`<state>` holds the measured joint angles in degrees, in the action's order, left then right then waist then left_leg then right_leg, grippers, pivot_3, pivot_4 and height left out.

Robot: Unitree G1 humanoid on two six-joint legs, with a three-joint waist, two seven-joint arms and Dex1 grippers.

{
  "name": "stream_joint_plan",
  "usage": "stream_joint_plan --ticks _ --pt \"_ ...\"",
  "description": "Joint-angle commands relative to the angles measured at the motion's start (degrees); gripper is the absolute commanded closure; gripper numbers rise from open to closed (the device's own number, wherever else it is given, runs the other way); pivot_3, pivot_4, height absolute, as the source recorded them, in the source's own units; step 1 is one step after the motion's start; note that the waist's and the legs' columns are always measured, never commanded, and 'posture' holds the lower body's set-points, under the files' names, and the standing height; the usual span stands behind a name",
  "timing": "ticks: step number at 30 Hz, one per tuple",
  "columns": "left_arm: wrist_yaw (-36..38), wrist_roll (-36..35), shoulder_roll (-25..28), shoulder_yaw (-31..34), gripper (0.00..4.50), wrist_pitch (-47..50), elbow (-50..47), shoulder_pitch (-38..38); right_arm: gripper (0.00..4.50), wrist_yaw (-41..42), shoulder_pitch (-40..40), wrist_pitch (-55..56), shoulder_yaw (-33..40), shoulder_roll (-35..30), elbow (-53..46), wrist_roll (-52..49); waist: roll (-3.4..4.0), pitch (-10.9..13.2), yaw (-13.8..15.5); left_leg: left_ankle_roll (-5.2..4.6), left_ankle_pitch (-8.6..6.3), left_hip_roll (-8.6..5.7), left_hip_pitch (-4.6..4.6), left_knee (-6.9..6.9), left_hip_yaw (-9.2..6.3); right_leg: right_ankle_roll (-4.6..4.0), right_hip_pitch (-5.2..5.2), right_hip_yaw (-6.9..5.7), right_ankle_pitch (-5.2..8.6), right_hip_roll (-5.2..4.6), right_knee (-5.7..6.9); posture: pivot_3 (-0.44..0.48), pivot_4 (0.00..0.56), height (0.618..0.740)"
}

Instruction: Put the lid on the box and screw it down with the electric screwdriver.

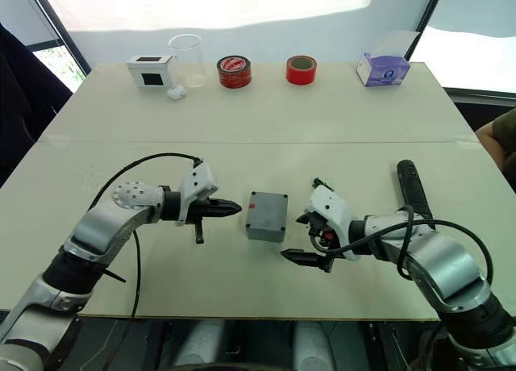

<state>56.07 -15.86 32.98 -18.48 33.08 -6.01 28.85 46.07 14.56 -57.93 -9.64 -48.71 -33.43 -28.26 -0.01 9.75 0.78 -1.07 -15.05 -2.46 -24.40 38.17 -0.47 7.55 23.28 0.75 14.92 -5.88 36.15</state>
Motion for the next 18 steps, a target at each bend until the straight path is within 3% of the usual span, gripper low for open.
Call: stream_joint_plan --ticks 1,13,18 --pt "-0.17 1.65 -2.49 -1.02 4.5 -2.5 1.82 2.29 0.06 -1.44 1.75 -0.57 -0.93 0.71 -2.24 0.18 0.0 0.0 0.01 0.0 0.0 0.0 0.0 0.0 0.0 0.0 -0.01 0.0 0.0 0.0 0.0 0.0 0.15 0.74" --pt "3.76 7.06 -6.27 -4.1 4.5 -10.62 10.33 8.21 0.06 -4.34 3.7 -7.3 0.41 5.63 -6.1 -5.23 -0.01 0.0 -0.04 -0.02 -0.01 -0.01 0.0 0.01 -0.02 0.0 -0.01 -0.01 0.0 0.01 0.01 0.0 0.15 0.74" --pt "5.23 8.7 -2.53 -1.31 4.5 -11.98 11.6 8.77 0.06 -1.24 2.15 -6.76 4.87 -1.34 -5.34 -5.78 -0.01 0.01 -0.08 -0.03 -0.01 -0.01 -0.02 0.01 -0.01 0.0 0.02 -0.01 0.0 0.01 0.01 0.0 0.15 0.74"
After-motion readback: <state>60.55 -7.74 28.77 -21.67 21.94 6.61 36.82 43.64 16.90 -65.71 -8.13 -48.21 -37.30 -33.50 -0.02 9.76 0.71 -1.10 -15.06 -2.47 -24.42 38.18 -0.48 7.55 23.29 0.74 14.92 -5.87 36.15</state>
